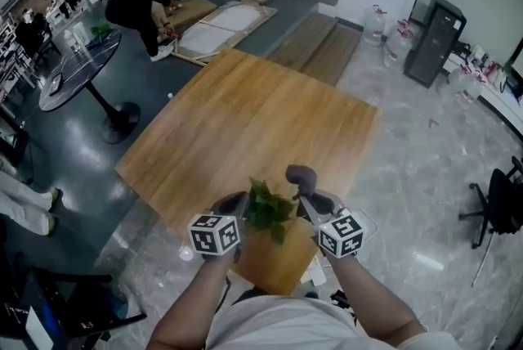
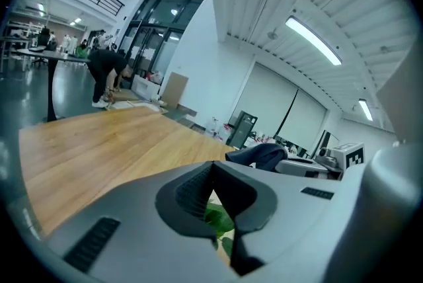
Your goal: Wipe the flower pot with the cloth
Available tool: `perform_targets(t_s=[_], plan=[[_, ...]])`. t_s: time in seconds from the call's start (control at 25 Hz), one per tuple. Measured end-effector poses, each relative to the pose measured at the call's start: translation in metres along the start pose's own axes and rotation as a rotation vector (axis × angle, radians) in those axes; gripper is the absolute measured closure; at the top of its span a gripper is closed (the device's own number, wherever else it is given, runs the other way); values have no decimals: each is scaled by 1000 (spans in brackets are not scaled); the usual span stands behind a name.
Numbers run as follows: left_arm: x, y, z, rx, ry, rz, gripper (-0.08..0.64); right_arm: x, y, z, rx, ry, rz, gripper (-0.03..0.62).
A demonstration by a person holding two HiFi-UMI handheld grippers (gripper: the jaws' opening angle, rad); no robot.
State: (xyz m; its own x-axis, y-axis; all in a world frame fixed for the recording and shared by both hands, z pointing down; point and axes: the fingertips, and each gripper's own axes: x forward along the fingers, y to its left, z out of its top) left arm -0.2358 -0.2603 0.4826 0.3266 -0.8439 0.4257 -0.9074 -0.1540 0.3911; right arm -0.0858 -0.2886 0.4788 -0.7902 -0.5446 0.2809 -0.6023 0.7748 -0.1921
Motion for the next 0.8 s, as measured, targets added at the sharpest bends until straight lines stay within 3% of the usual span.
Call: perform_targets(t_s=[0.36,0.52,0.8], plan=[[-87,-125,29,26,-225,17,554,-105,48,59,-71,-113,152,543],[-127,-172,18,-44,-305,-8,554,-163,76,66,-108,-153,205,543],[-177,-238,16,33,-377,23,554,-236,108,88,-154,-202,248,545]])
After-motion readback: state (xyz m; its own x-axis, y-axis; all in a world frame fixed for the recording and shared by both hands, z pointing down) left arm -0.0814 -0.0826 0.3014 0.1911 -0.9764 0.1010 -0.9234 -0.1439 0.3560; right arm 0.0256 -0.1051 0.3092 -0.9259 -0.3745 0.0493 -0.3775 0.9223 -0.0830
